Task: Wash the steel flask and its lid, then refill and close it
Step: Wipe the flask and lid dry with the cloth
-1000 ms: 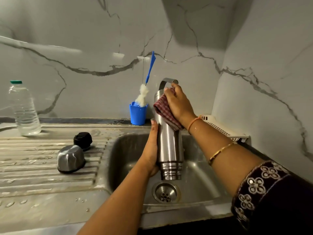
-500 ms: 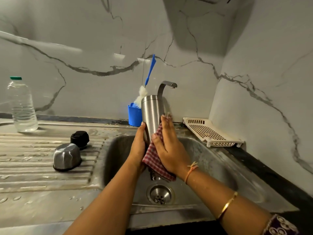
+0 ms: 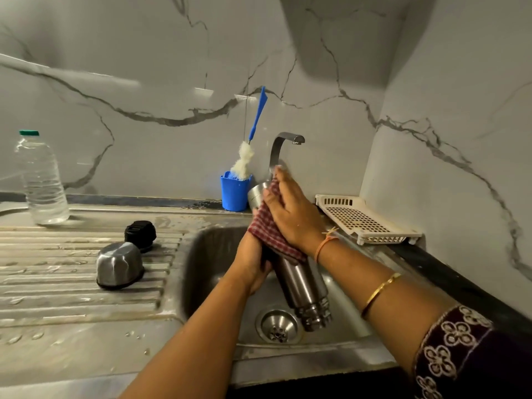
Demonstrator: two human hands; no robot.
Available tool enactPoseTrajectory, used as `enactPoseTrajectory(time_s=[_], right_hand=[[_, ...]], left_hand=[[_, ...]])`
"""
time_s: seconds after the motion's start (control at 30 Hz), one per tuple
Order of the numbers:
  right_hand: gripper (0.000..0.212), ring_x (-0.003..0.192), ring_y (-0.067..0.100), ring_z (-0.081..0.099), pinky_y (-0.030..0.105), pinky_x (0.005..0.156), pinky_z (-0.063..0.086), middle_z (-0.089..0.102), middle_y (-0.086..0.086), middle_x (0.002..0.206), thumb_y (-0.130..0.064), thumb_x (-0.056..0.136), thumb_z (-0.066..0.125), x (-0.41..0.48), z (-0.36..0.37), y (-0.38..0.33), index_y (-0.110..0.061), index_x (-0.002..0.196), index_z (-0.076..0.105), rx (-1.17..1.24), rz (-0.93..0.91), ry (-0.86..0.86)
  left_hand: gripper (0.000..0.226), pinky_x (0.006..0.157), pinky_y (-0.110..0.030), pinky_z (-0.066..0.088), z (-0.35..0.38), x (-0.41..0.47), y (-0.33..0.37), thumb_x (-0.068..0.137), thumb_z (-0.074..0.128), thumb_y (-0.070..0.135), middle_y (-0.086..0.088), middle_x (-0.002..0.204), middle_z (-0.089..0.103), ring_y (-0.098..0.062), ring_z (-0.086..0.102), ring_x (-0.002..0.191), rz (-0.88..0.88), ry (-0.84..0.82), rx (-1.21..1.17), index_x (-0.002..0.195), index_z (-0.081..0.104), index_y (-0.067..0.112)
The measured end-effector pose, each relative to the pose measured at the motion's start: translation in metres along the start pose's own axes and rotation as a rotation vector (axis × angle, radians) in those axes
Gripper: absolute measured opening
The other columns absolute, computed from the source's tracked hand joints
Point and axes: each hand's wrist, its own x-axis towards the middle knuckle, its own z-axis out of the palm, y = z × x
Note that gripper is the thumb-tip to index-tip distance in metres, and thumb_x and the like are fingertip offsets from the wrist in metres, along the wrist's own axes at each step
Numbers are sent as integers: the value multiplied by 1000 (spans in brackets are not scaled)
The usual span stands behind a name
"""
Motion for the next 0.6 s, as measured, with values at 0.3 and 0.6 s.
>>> enactPoseTrajectory(time_s=[0.3,0.6], right_hand=[[67,144,7,9,27,111,19,-7,-15,159,-44,99,35,-48,10,-2,-32,151,-5,15,-151,-220],[63,127,22,47,39,103,42,32,0,152,-56,96,23,-79,7,10,-27,151,13,-162,46,-236]], left_hand=[[54,75,-36,58,-10,-2,12,89,43,61,-12,93,72,-25,71,85,95,119,-232,112,60,15],[60,68,-35,54,-17,0,15,77,47,75,-12,86,67,-25,65,73,42,411,-384,95,54,18]])
